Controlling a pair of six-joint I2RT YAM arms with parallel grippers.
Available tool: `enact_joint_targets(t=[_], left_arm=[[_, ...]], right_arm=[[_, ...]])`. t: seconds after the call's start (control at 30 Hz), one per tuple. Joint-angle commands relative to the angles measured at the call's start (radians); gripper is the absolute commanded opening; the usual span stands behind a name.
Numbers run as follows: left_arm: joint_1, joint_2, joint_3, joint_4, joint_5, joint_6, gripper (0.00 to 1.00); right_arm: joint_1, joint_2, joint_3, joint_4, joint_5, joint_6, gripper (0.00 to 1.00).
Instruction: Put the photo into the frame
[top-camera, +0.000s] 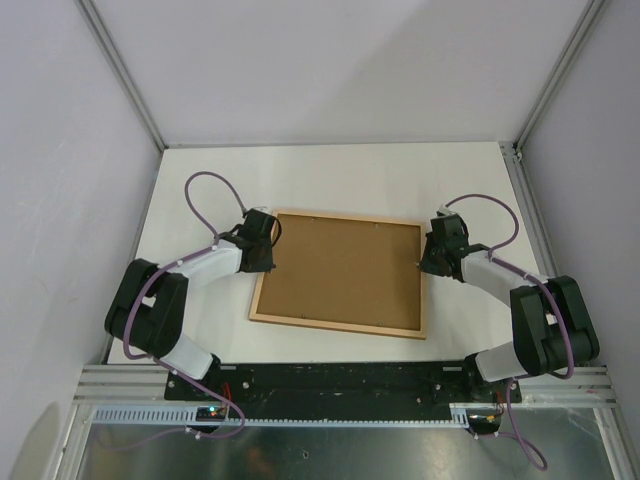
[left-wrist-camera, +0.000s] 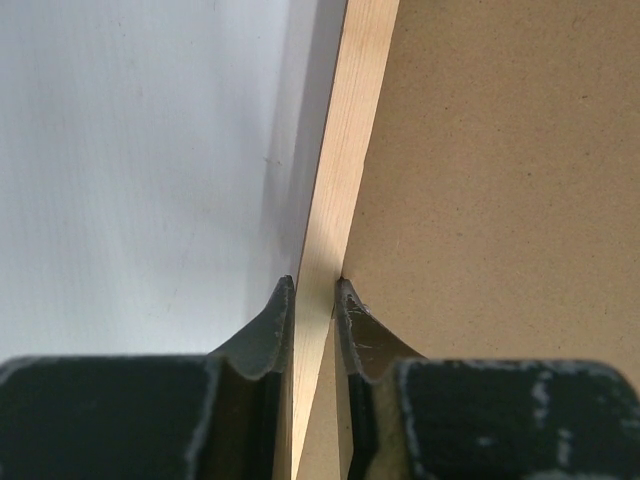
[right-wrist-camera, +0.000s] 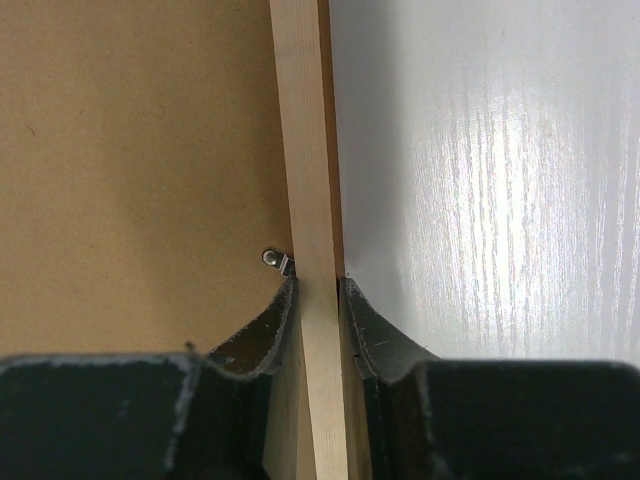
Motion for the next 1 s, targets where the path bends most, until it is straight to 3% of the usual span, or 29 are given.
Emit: enact_joint_targets(t=[0.0, 0.17, 0.3, 0.63, 0.97], left_arm=[[0.005, -0.042, 0.042, 0.007, 0.015, -0.025, 0.19], [0.004, -0.074, 0.048, 0.009, 0.021, -0.028, 0.27], [0.005, -0.119, 0.056, 0.009, 0.02, -0.035, 0.32], [-0.047, -0.228, 0.043, 0.021, 0.068, -0.063, 0.42], [-0.235, -0.286, 0.011, 0.049, 0.052, -0.075, 0.48]], right_arm=[[-0.006, 0.014, 0.011, -0.007, -0.001, 0.005, 0.16], [-0.006, -0.002, 0.029, -0.028, -0.003, 0.012, 0.44], [0.004, -0.036, 0.038, -0.059, 0.012, 0.02, 0.59], [0.03, -0.154, -0.016, -0.126, 0.031, 0.069, 0.58], [0.068, -0.187, -0.09, -0.119, 0.04, 0.11, 0.49]])
